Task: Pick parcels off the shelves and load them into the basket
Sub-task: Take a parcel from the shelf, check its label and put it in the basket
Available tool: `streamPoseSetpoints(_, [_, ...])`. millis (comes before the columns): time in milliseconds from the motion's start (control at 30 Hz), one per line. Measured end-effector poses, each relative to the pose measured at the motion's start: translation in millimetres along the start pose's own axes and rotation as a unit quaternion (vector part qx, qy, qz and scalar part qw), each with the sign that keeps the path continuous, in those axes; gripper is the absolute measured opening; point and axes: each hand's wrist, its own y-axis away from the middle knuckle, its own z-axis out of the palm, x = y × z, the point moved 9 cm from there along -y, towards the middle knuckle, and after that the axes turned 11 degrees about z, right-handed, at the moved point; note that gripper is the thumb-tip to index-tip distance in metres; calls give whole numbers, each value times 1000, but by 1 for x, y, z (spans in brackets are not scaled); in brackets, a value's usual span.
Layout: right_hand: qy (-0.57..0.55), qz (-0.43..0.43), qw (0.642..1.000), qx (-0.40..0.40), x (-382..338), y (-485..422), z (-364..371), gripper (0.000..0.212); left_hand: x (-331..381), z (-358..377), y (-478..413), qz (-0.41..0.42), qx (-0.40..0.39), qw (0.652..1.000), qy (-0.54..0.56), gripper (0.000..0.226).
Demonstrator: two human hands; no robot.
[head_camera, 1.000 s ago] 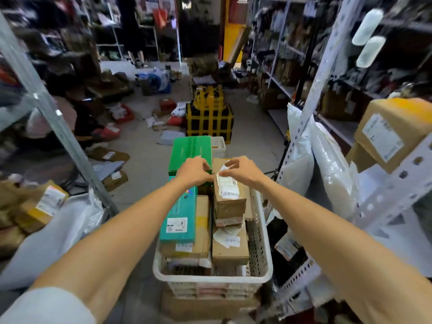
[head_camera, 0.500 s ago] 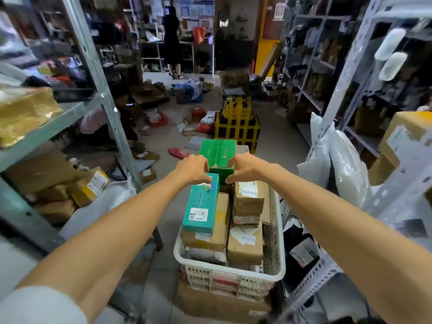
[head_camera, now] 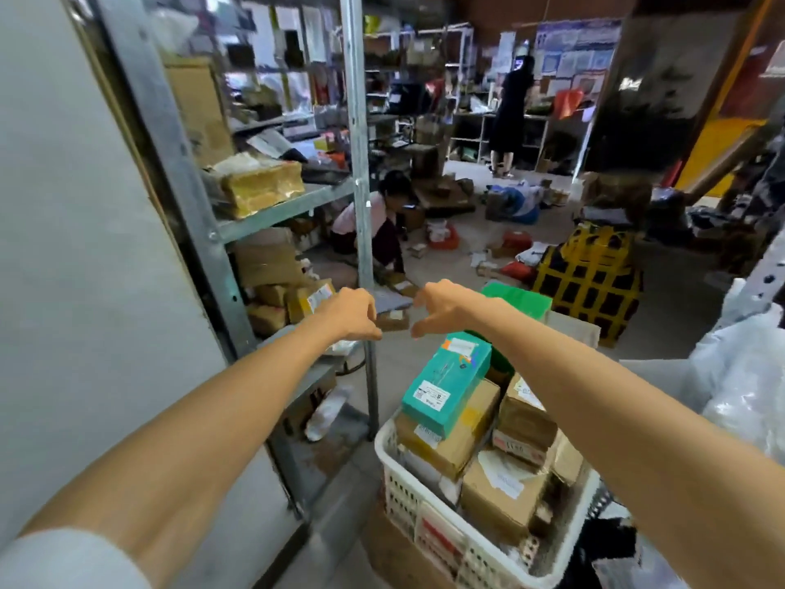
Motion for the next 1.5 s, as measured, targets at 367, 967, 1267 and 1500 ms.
streamPoseSetpoints(367, [16, -300, 952, -61, -248, 84, 45, 48, -126, -11, 272, -333, 61, 941, 17, 41])
streamPoseSetpoints(967, [95, -687, 707, -141, -583, 429, 143, 60, -128, 1, 757, -716, 181, 672, 56, 42])
streamPoseSetpoints(1267, [142, -765, 600, -187, -627, 572, 194, 55, -58, 62, 892, -805, 157, 566, 86, 38])
streamPoseSetpoints(1500, [148, -838, 483, -207, -621, 689, 223, 62, 51, 83, 961, -885, 160, 434, 55, 36])
